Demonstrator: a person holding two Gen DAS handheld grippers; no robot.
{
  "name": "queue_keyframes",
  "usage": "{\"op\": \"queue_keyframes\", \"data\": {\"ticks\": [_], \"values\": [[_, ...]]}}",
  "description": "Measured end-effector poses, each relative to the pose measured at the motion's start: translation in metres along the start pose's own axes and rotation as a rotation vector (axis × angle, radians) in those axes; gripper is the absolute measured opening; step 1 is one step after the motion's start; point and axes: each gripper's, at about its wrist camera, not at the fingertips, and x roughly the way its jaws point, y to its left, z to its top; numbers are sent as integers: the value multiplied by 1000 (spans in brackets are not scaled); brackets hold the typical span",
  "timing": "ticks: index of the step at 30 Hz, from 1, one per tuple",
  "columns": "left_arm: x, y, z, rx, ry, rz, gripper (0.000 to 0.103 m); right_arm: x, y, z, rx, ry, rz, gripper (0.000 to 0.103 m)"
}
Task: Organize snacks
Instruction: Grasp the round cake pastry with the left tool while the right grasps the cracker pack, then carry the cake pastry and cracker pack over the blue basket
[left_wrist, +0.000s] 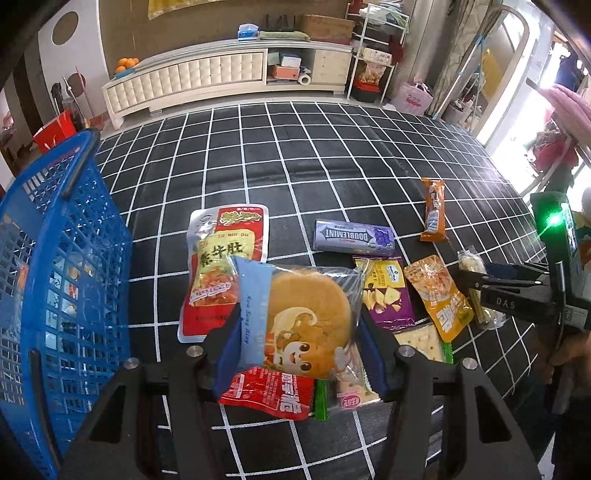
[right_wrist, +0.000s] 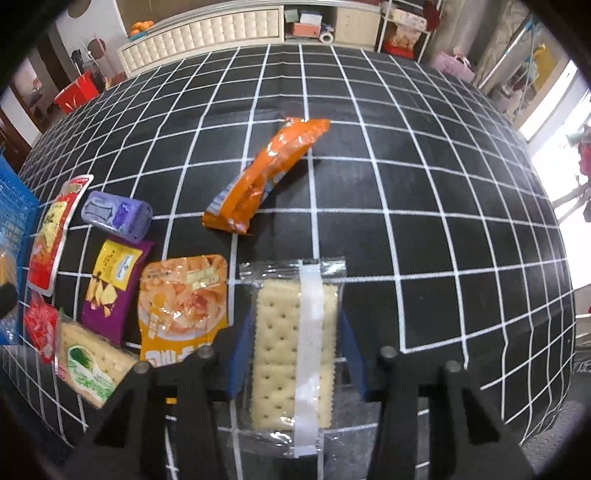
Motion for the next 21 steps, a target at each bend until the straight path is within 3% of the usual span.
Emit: {"op": "queue_keyframes", "data": {"ticks": [6,12,21], "values": [[-8,4,-1,-4,-13,-18,54,-27,1,-1,8,-50,18,48],[-36,15,-1,-23,-49,-48,54,-77,20,3,-18,-157,43,48],[-101,46,-1,-6,-133,-27,54,-145,92,17,-118,-307,144,48]]}}
